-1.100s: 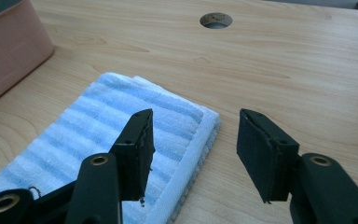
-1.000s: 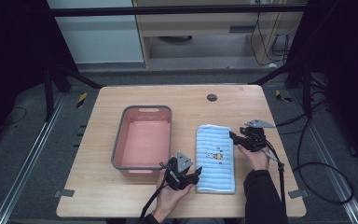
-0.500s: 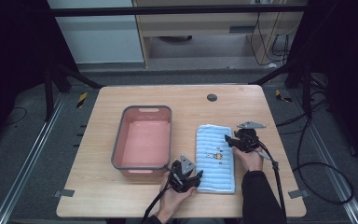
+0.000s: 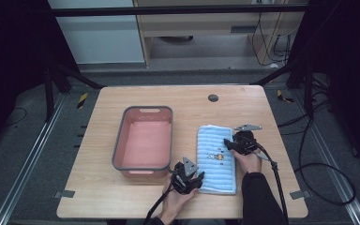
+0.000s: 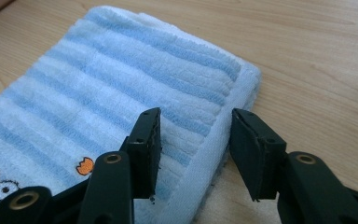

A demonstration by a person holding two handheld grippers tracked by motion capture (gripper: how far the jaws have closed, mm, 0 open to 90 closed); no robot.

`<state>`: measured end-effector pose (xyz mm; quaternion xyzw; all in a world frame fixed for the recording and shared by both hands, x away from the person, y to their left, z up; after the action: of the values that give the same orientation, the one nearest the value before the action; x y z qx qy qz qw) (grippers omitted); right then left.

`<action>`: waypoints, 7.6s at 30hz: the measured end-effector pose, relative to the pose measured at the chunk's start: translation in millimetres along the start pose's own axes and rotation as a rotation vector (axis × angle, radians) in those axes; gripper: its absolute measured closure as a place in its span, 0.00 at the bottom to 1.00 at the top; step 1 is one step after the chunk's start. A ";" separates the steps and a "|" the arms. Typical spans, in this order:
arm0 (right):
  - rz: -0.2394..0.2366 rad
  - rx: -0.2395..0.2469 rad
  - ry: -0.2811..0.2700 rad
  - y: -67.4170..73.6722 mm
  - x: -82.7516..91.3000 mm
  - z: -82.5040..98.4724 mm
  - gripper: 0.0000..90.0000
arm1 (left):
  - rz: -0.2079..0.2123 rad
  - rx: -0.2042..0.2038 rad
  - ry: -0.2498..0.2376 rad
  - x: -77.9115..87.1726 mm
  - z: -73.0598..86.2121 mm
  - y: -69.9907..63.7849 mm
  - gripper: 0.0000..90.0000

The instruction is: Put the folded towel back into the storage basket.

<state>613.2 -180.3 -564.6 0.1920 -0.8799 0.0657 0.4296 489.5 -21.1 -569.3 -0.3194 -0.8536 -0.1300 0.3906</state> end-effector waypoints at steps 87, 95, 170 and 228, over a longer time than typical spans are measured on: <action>-0.044 0.017 -0.273 33.1 104.2 -60.5 0.87 | 0.084 -0.029 -0.205 85.4 -54.7 -6.8 0.96; -0.041 0.020 -0.311 37.1 121.2 -74.0 0.87 | 0.078 -0.039 -0.233 101.4 -67.1 -5.2 0.96; -0.120 0.150 -0.425 162.4 129.8 -186.9 0.87 | -0.094 0.045 -0.353 209.7 -59.7 113.9 0.96; -0.179 0.178 -0.320 213.9 33.3 -195.1 0.87 | -0.181 0.152 -0.240 180.6 -13.6 181.2 0.96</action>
<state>652.9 61.3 -406.7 0.3148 -0.9070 0.0733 0.2700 526.0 190.7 -429.9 -0.2241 -0.9266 -0.0604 0.2958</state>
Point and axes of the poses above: each handheld gripper's, and its own axes: x roughly backward along the jaws, z roughly out of its underside, y roughly to its left, the point moved 10 cm from there along -x, roughly forward along the jaws, and after that the axes turned 10 degrees about y, right-handed, at the moved point
